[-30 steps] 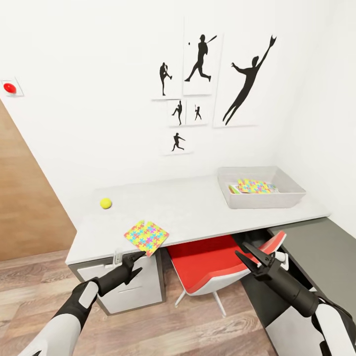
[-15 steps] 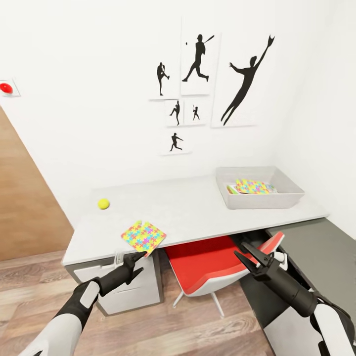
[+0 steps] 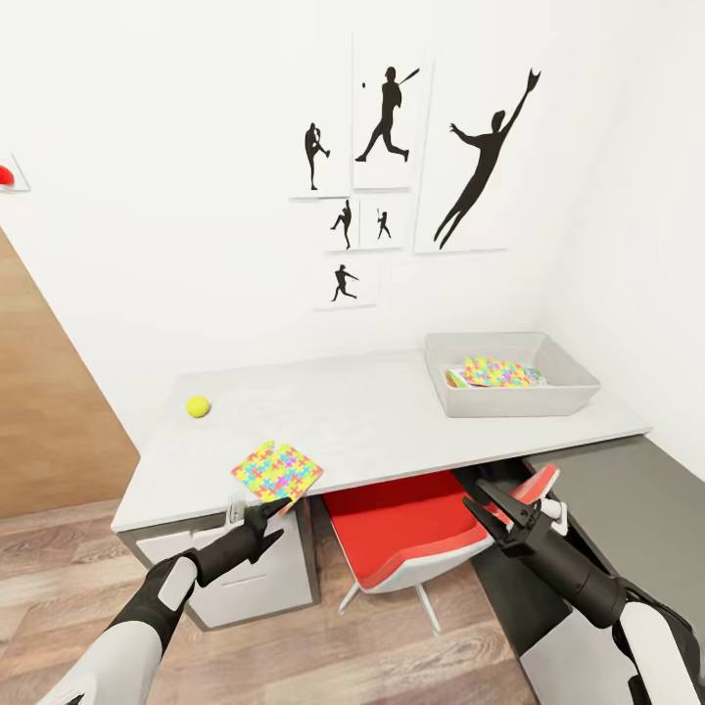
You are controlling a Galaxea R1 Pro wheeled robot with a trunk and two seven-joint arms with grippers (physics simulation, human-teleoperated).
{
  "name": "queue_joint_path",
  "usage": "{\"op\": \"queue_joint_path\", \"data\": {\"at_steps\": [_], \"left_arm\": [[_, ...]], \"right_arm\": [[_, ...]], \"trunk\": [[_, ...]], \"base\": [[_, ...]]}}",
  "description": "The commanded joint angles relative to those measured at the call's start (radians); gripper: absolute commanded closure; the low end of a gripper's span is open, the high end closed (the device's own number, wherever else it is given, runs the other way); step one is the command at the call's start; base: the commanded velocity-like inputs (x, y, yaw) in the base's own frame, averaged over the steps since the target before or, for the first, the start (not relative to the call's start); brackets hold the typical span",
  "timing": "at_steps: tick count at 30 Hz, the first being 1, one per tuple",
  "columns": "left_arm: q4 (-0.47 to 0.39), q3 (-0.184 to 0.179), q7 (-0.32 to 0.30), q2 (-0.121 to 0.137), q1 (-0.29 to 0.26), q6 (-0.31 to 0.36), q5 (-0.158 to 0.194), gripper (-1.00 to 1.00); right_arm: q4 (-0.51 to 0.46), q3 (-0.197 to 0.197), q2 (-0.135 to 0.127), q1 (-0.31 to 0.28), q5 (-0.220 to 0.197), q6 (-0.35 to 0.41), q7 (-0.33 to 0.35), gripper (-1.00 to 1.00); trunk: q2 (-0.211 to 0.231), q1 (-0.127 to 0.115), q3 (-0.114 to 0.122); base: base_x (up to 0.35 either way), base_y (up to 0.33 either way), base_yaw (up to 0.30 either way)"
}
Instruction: Put all the toys in the child's room - the three board games (two on the bed and one on the table), the two jigsaw puzzles on the table, and the tennis ball on the table - inside the toy box on the table in the child's room.
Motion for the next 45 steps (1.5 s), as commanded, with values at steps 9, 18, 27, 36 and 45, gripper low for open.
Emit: {"op": "queue_joint_path", "data": {"at_steps": [9, 18, 27, 36, 45], "left_arm": [[0.000, 0.005, 0.000, 0.000, -0.001, 0.005, 0.000, -1.00], [0.000, 0.005, -0.001, 0.000, -0.001, 0.006, 0.001, -1.00], [0.000, 0.007, -0.001, 0.001, -0.001, 0.006, 0.002, -1.00], [0.000, 0.012, -0.002, 0.004, -0.001, 0.007, 0.003, -1.00], [0.000, 0.012, -0.002, 0.005, -0.001, 0.006, 0.004, -1.00]], "right_arm": [[0.000, 0.000, 0.002, -0.001, 0.003, 0.004, 0.003, -1.00], [0.000, 0.002, 0.003, -0.001, 0.004, 0.003, 0.002, -1.00], [0.000, 0.001, 0.003, -0.001, 0.004, 0.003, 0.001, -1.00], [-0.001, 0.002, 0.003, -0.001, 0.004, 0.002, 0.001, -1.00], [0.000, 0.002, 0.003, -0.001, 0.004, 0.000, 0.001, -1.00]], "trunk": [[-0.001, 0.000, -0.001], [-0.001, 0.000, -0.001], [-0.001, 0.000, -0.001], [-0.001, 0.000, -0.001], [-0.001, 0.000, -0.001]], "base": [[0.159, -0.001, 0.000], [0.014, 0.000, 0.000], [0.001, 0.000, 0.000], [0.000, 0.000, 0.000], [0.010, 0.000, 0.000]]}}
